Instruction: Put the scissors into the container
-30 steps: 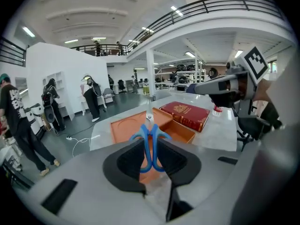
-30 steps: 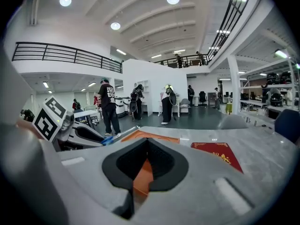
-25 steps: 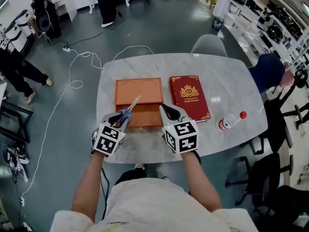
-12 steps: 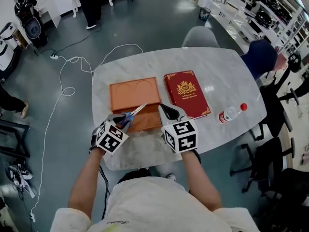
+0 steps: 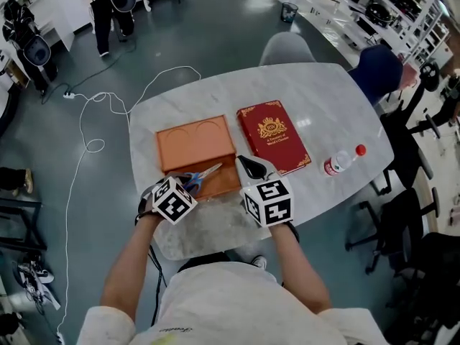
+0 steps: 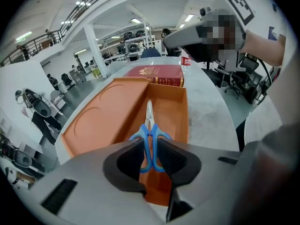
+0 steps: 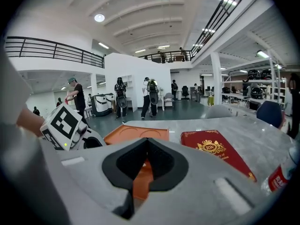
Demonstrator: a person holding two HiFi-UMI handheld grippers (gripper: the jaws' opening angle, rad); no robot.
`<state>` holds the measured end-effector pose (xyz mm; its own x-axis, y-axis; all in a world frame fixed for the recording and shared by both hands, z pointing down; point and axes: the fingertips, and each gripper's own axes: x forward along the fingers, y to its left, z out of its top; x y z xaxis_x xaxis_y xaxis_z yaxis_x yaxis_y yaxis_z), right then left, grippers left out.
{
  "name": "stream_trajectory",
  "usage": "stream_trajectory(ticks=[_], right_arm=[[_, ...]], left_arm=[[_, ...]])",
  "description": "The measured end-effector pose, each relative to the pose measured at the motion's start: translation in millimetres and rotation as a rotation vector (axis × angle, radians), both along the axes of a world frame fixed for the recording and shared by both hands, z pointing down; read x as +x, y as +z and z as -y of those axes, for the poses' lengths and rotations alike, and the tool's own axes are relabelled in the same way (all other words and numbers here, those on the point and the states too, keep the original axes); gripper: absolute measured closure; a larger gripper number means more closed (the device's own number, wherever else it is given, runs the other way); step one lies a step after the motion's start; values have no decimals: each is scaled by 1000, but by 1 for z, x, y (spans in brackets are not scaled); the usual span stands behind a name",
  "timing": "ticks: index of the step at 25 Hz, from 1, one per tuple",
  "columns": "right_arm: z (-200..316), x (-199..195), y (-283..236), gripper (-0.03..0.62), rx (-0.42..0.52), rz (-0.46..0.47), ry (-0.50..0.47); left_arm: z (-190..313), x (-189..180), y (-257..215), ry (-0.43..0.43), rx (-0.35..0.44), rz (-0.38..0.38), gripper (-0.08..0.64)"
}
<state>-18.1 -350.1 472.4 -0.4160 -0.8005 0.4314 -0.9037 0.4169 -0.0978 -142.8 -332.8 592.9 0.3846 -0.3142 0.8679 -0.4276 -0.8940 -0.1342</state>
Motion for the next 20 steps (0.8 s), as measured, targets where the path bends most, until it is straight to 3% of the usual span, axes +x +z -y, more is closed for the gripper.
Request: stream_trajectory(ticks=[11, 20], right_arm=[[-1, 5, 11, 589, -24, -9, 28], [-1, 6, 14, 589, -31, -6, 27]], left_arm=[[7, 3, 18, 38, -85, 83, 476], [7, 3, 20, 32, -90, 92, 474]])
